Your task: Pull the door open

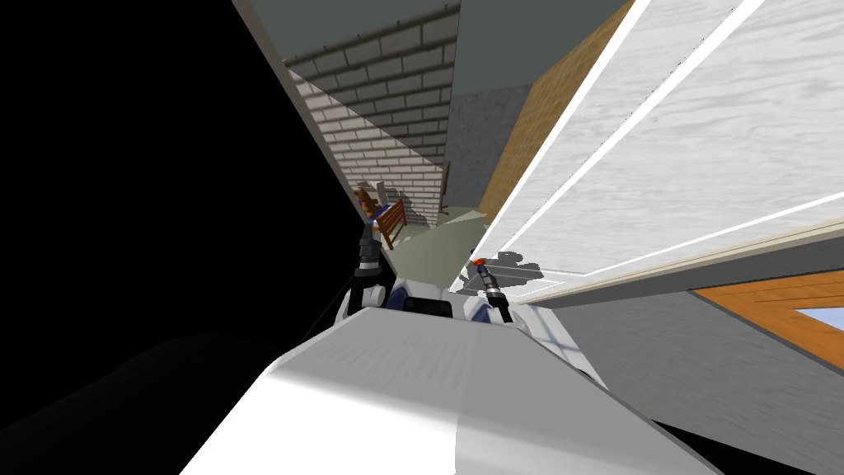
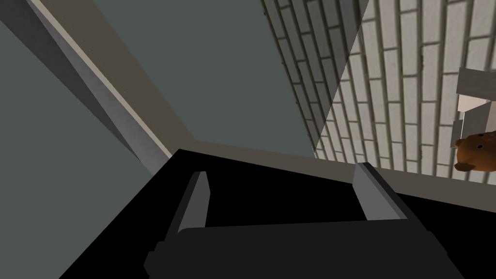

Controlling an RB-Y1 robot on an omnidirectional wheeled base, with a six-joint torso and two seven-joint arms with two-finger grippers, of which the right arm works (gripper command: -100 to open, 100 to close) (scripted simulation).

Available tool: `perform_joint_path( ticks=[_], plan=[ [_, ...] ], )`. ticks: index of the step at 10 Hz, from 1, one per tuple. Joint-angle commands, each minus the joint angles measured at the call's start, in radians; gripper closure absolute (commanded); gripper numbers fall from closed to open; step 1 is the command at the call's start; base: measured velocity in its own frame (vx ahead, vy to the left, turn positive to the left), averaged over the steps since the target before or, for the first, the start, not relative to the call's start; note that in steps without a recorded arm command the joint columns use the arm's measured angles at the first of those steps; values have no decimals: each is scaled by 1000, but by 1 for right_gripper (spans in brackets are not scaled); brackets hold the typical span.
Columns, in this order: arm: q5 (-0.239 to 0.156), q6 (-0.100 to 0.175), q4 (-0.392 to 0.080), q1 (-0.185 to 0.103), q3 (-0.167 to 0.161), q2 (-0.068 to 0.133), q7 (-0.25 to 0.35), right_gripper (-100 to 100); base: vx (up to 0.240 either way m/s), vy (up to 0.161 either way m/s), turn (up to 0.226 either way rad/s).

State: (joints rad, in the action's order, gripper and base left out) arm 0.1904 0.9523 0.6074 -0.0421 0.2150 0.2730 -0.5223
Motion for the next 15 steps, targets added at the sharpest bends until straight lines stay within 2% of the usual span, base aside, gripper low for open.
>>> perform_joint_path(
  ticks=[1, 2, 3, 7, 8, 10, 11, 13, 14, 15],
  plan=[
    [-5, -3, 2, 3, -10, -9, 30, 100, -33, -19, 22],
    [-20, -5, 2, 1, -18, -8, 68, 100, -40, -16, 43],
    [-20, -5, 2, 1, -18, -8, 70, 100, -30, -14, 31],
    [-68, -11, 2, -4, -42, -8, 186, 100, -49, -20, 51],
    [-68, -11, 2, -4, -42, -8, 193, 100, -39, -23, 25],
    [-101, -16, 2, -7, -59, -7, 259, 100, -55, -27, 72],
    [-101, -16, 2, -7, -59, -7, 276, 100, -49, -22, 40],
    [-136, -20, 2, -11, -76, -7, 340, 100, -48, -29, 57],
    [-136, -20, 2, -11, -76, -7, 358, 100, -47, -28, 50],
    [-153, -22, 2, -13, -85, -7, 391, 100, -50, -21, 53]
  ],
)
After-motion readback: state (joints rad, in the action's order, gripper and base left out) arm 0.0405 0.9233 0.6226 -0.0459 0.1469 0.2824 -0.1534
